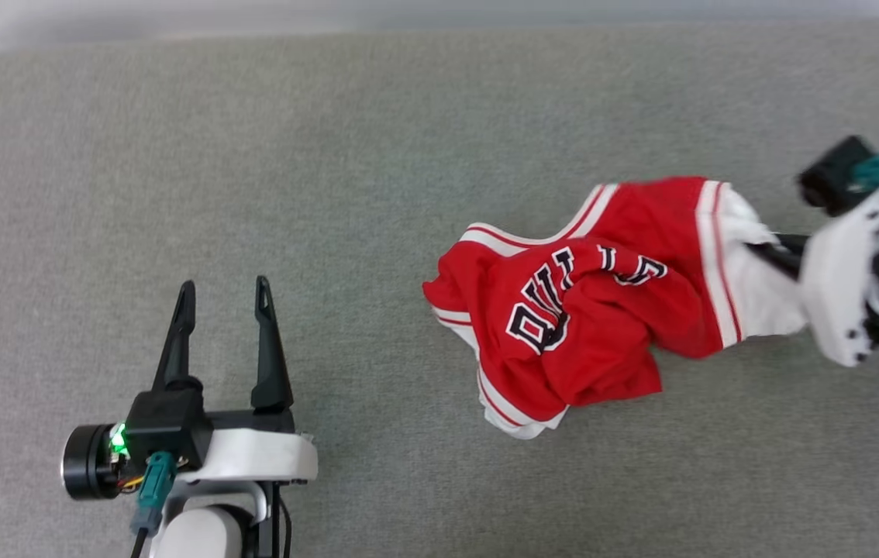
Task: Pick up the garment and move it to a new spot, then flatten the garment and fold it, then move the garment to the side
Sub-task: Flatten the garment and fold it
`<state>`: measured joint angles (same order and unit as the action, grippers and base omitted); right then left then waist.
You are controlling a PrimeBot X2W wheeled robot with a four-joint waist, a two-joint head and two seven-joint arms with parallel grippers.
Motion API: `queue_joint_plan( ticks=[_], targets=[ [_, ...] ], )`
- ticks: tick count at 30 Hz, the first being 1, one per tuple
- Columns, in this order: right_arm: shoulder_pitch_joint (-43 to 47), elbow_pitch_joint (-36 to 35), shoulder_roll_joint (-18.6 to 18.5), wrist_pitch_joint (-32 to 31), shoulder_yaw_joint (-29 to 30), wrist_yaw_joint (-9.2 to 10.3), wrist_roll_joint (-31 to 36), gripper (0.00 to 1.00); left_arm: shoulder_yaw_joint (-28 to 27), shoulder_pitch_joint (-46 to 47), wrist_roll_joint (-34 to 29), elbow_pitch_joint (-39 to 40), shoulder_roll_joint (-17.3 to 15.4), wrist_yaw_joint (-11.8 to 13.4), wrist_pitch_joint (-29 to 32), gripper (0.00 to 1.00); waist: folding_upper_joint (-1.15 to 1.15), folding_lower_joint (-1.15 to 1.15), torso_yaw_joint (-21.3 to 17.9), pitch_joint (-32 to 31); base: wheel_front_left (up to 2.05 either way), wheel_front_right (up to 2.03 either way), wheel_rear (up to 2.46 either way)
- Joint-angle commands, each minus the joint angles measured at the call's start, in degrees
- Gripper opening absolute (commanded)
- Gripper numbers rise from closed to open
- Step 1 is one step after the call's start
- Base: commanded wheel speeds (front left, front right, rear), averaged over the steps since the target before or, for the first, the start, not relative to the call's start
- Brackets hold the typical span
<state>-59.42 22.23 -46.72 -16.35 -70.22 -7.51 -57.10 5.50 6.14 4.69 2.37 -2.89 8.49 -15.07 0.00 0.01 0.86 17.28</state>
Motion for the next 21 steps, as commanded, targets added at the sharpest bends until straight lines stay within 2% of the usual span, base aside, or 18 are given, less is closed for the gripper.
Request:
queue_joint_plan(
  ticks=[1,6,9,13,17,18,19,21],
  targets=[
    [1.64,-0.17,-1.70,0.93,0.26,0.04,-0.71,0.00,-0.28,-0.65,-0.46,0.19,0.02,-0.32,-0.15,1.00,0.00,-0.01,-1.32,-1.43,0.00,0.00,0.00],
    [7.76,2.03,-7.39,2.79,0.94,0.04,-5.04,0.00,-0.80,-1.58,-0.47,0.63,0.02,-0.61,-0.15,1.00,0.00,-0.01,-2.03,-1.78,0.00,0.00,0.00],
    [12.54,6.08,-8.20,3.27,2.02,0.03,-9.50,0.00,-0.73,-1.38,-0.71,0.71,0.02,-0.76,-0.15,1.00,0.00,-0.01,-2.07,-1.24,0.00,0.00,0.00],
    [17.56,12.87,-6.69,2.97,1.38,0.05,-11.59,0.00,-0.37,-0.67,-0.97,0.39,0.03,-1.21,-0.15,1.00,0.00,-0.01,-1.59,-0.61,0.00,0.00,0.00],
    [19.01,15.90,-3.80,6.82,2.40,0.07,-12.38,0.02,-0.66,-0.59,-0.98,0.01,0.03,-1.23,-0.15,1.00,0.00,-0.01,-1.44,-0.79,0.00,0.00,0.00],
    [18.56,16.02,-3.28,8.29,2.94,0.06,-12.16,0.64,-0.83,-0.77,-1.03,-0.13,0.03,-1.26,-0.15,1.00,0.00,-0.01,-1.52,-1.09,0.00,0.00,0.00],
    [17.99,16.07,-3.05,9.80,3.38,0.05,-11.70,1.00,-1.04,-1.02,-1.06,-0.27,-0.01,-1.28,-0.15,1.00,0.00,-0.01,-1.61,-1.42,0.00,0.00,0.00],
    [16.00,16.18,-3.21,14.00,4.38,0.03,-9.77,1.00,-1.29,-1.49,-1.17,-0.37,0.01,-1.38,-0.15,1.00,0.00,-0.01,-1.85,-2.17,0.00,0.00,0.00]
  ],
)
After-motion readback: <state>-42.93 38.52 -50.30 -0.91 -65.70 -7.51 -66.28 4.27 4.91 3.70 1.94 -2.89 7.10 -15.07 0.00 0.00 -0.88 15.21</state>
